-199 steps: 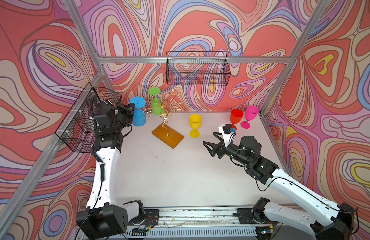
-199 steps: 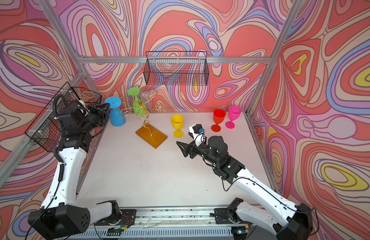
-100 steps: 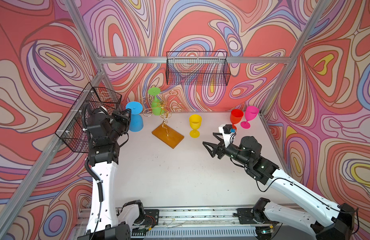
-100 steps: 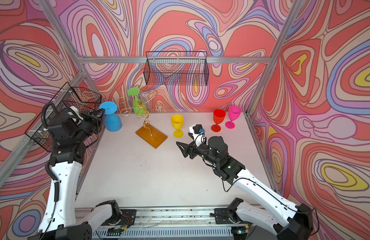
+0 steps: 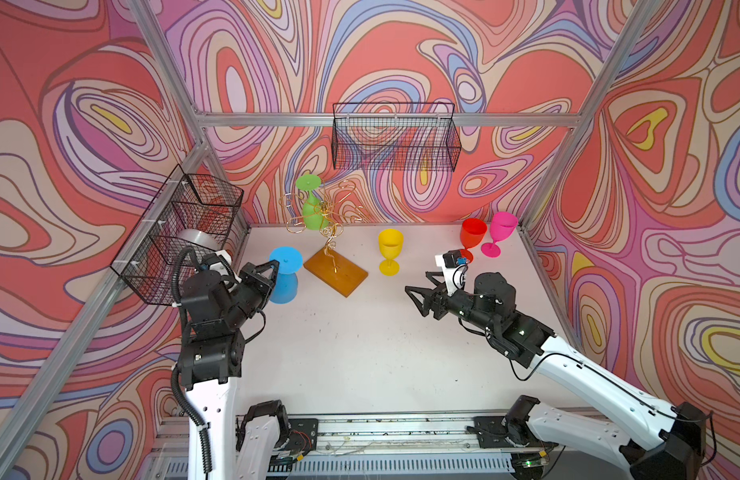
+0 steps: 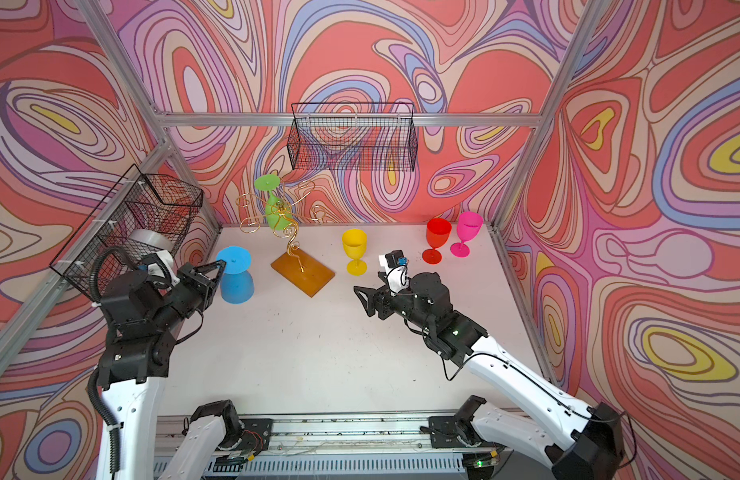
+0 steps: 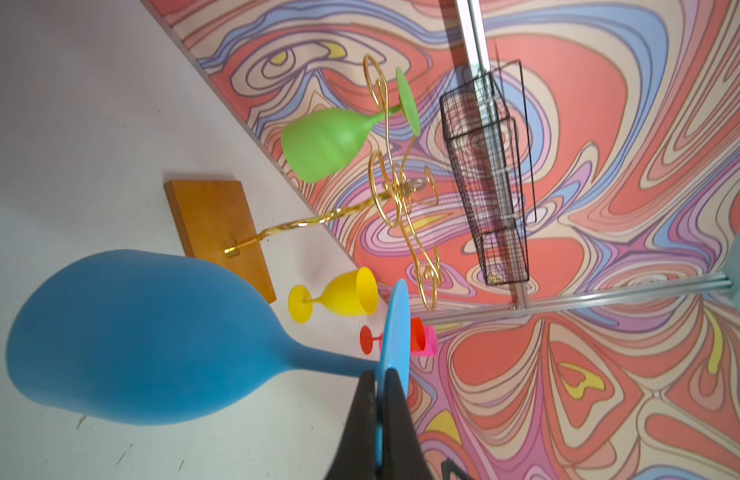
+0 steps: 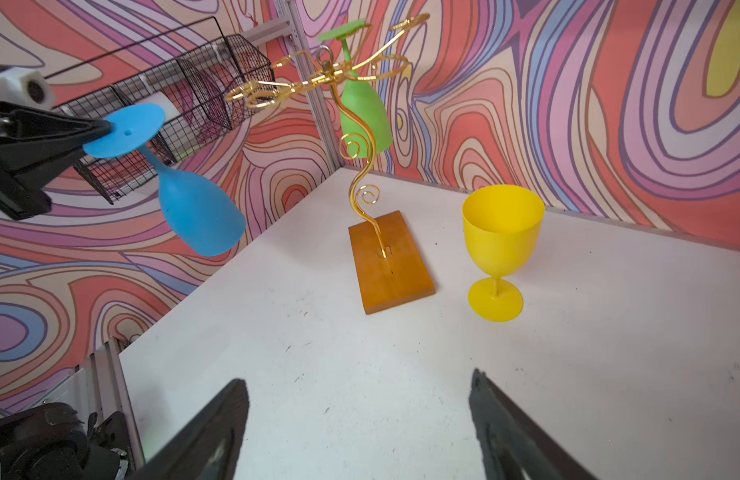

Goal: Take the wine glass off the wine glass rack
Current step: 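Carry the blue glass toward the robot and the right gripper with the left gripper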

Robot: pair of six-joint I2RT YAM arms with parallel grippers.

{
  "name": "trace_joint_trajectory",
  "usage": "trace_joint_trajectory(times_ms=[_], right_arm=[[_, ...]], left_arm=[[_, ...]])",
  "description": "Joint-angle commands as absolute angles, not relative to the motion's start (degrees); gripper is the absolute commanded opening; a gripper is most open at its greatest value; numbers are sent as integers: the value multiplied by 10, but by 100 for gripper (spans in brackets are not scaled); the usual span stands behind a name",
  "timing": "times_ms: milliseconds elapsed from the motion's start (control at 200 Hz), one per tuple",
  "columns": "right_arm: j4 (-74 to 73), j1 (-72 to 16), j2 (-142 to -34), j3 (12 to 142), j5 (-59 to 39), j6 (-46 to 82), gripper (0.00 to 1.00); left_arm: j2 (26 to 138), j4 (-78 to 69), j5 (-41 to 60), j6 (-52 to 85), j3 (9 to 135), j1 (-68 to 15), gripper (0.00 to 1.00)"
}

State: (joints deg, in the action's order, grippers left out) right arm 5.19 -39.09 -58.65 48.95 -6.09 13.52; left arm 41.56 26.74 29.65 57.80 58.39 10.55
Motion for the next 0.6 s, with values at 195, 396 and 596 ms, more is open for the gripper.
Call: trace_joint_trajectory(times_ms=[195, 396, 596], right_arm=[[137, -394, -592, 514, -28, 253, 87], [184, -394, -597, 524, -16, 322, 86], [257, -394, -617, 544, -7, 369, 86]], left_arm=[[352, 342, 321, 451, 545, 45, 0], [326, 352, 277, 421, 511, -1, 0], [306, 363, 180, 384, 482, -97, 0]])
